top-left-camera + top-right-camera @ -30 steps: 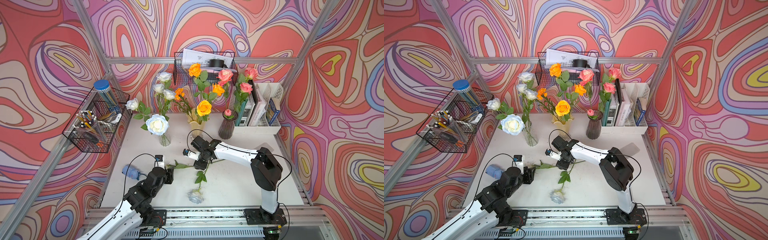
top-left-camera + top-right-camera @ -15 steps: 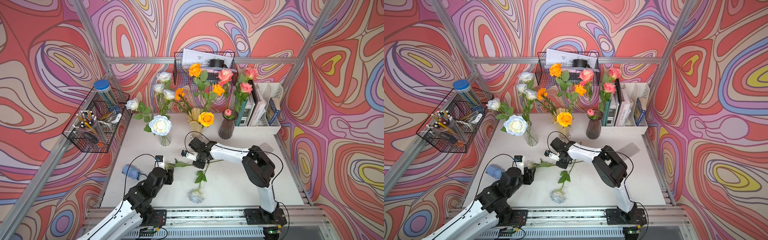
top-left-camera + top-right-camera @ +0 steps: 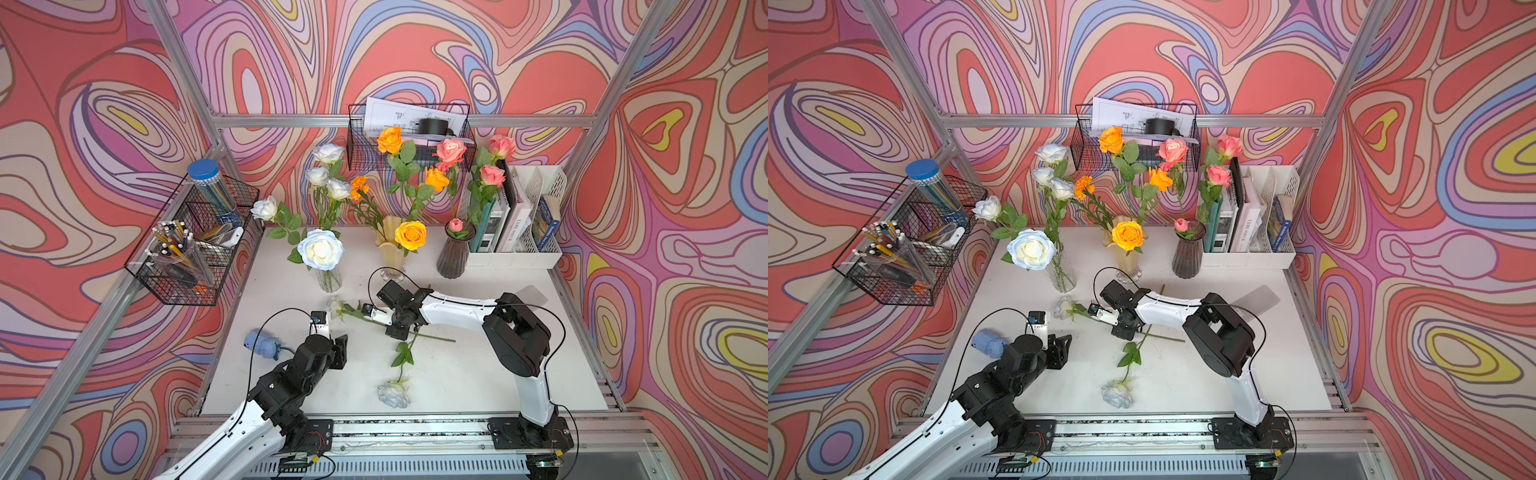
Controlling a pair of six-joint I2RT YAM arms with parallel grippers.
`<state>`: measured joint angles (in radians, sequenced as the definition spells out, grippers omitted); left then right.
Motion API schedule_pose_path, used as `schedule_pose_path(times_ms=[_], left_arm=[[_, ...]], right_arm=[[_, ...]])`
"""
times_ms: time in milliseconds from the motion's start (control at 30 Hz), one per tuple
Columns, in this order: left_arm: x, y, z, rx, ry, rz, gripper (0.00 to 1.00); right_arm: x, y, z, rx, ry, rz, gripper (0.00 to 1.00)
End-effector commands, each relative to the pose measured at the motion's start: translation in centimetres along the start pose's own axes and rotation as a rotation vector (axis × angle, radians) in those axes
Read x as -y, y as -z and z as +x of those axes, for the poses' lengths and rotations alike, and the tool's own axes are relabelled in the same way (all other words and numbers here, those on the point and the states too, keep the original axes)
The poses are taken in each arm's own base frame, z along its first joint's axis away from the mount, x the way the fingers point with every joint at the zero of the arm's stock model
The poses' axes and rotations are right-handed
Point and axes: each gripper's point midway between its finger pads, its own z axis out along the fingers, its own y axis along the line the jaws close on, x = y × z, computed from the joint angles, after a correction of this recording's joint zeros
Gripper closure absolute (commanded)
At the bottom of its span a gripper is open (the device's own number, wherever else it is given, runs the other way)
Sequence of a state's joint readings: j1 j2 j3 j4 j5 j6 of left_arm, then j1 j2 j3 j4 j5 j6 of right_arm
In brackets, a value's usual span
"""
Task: Arrange the flowers in different vases according to their colors
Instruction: Pick up the flower at the center of the board.
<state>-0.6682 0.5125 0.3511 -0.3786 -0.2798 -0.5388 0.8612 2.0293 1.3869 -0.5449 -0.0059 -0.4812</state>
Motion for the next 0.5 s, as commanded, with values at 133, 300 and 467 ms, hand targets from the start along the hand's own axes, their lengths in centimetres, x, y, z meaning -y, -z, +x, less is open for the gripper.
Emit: schedule_pose_path(times_ms=[133, 300, 467], left_arm=[[-0.2, 0.0, 0.2, -0.006, -0.017, -0.008, 0.45], [-0.1, 0.1, 0.0, -0.003, -0.022, -0.003, 0.45], [-0.1, 0.2, -0.1, -0.002, -0.024, -0.004, 0.45]], right_arm=[[1.8, 2.5, -2.0, 0.077, 0.019, 0.104, 1.0], [3.3, 4.4, -3.7, 0.145, 0.023, 0.178, 1.0], [4.4, 7.2, -5.7, 0.237, 0.021, 0.233, 1.0]])
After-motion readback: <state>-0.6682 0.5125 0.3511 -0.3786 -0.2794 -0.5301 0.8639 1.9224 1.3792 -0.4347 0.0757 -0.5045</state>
